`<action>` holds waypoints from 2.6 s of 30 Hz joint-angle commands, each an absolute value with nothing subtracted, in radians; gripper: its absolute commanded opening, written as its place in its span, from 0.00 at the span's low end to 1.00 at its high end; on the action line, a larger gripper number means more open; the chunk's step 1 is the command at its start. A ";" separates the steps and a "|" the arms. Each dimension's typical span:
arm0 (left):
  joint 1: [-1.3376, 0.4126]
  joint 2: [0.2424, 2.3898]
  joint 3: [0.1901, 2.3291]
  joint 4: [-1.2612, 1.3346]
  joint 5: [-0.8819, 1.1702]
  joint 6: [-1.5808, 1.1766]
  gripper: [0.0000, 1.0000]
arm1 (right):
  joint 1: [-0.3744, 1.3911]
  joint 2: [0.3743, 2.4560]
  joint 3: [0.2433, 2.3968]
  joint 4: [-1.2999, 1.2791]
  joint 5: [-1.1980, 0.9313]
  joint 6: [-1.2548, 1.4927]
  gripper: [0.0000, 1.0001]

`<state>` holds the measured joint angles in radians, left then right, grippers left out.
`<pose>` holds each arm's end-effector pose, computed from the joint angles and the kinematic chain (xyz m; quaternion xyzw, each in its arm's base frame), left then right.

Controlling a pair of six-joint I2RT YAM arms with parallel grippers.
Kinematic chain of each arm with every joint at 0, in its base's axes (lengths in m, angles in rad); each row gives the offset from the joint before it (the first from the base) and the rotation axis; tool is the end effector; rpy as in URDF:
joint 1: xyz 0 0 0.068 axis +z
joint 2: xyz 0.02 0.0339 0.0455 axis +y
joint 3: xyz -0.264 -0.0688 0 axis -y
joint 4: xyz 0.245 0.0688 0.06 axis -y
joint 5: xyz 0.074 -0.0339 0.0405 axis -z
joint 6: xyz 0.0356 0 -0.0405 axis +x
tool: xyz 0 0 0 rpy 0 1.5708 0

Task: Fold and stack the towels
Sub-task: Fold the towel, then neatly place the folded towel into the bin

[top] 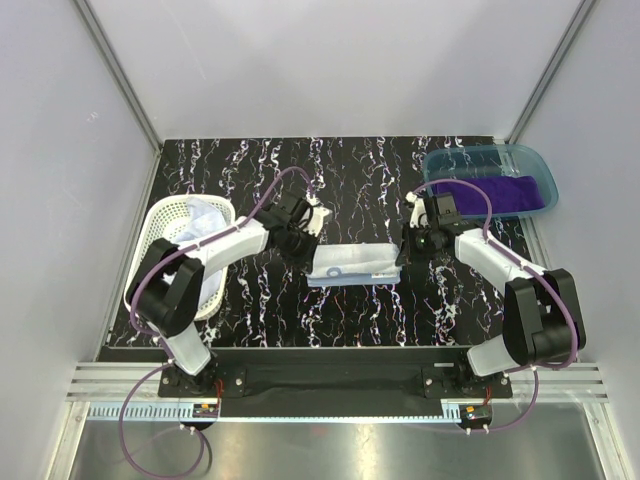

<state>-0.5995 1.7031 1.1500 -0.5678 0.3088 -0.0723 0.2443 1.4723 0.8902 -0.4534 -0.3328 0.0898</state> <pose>0.2760 -0.2018 0.2004 0.2841 0.9210 -0.2142 0.1587 0.2753 0.0806 0.1991 -0.1171 0.9449 0.2009 0.2306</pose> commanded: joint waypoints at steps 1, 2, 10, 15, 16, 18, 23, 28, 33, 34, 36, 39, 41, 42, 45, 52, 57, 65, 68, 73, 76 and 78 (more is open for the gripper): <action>-0.618 1.680 1.135 -0.558 0.281 -0.094 0.12 | 0.249 1.453 0.913 -0.497 -0.321 0.132 0.26; -0.621 1.675 1.131 -0.561 0.285 -0.100 0.15 | 0.249 1.457 0.939 -0.514 -0.307 0.135 0.30; -0.634 1.571 1.103 -0.515 0.169 -0.216 0.42 | 0.252 1.447 1.048 -0.611 -0.264 0.250 0.32; -0.634 1.572 1.037 -0.350 0.227 -0.342 0.41 | 0.276 1.459 0.970 -0.453 -0.325 0.359 0.28; -0.634 1.575 1.017 -0.322 0.248 -0.359 0.41 | 0.282 1.465 0.960 -0.439 -0.325 0.370 0.27; -0.634 1.597 0.973 -0.250 0.267 -0.391 0.41 | 0.282 1.488 0.930 -0.408 -0.316 0.383 0.26; -0.634 1.672 0.940 -0.230 0.173 -0.426 0.40 | 0.282 1.540 0.844 -0.333 -0.282 0.423 0.26; -0.634 1.661 0.975 -0.268 0.118 -0.436 0.42 | 0.282 1.549 0.864 -0.350 -0.239 0.420 0.29; -0.632 1.609 1.078 -0.419 0.057 -0.411 0.45 | 0.282 1.468 0.940 -0.445 -0.196 0.382 0.44; -0.634 1.586 1.087 -0.423 0.057 -0.410 0.47 | 0.281 1.457 0.943 -0.452 -0.163 0.374 0.49; -0.632 1.571 1.089 -0.423 0.063 -0.416 0.49 | 0.272 1.451 0.946 -0.451 -0.135 0.351 0.59; -0.634 1.562 1.095 -0.431 0.098 -0.426 0.50 | 0.249 1.495 0.956 -0.437 -0.170 0.318 0.63; -0.632 1.543 1.112 -0.451 0.109 -0.423 0.50 | 0.218 1.540 0.963 -0.423 -0.230 0.305 0.64; -0.632 1.530 1.118 -0.463 0.104 -0.420 0.50 | 0.207 1.557 0.968 -0.420 -0.251 0.295 0.65; -0.630 1.453 1.146 -0.512 0.091 -0.390 0.50 | 0.189 1.617 0.974 -0.405 -0.325 0.264 0.66; -0.626 1.280 1.200 -0.658 0.002 -0.285 0.52 | 0.189 1.700 0.942 -0.341 -0.443 0.278 0.62; -0.626 1.178 1.161 -0.646 -0.027 -0.224 0.54 | 0.190 1.720 0.928 -0.328 -0.437 0.304 0.57; -0.626 1.117 1.138 -0.683 -0.069 -0.175 0.56 | 0.193 1.715 0.899 -0.331 -0.434 0.308 0.43; -0.627 1.101 1.121 -0.673 -0.089 -0.170 0.56 | 0.192 1.710 0.903 -0.331 -0.442 0.307 0.27; -0.626 1.101 1.120 -0.695 -0.132 -0.167 0.56 | 0.192 1.680 0.955 -0.373 -0.477 0.272 0.00; -0.627 1.091 1.108 -0.695 -0.146 -0.164 0.56 | 0.192 1.661 1.023 -0.439 -0.468 0.241 0.00; -0.626 1.078 1.106 -0.693 -0.146 -0.169 0.56 | 0.189 1.658 1.064 -0.488 -0.447 0.219 0.00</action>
<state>-0.6292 1.1233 1.1088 -0.7120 -0.1062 -0.1822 0.1879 1.7073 0.9710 -0.4274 -0.4480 0.2695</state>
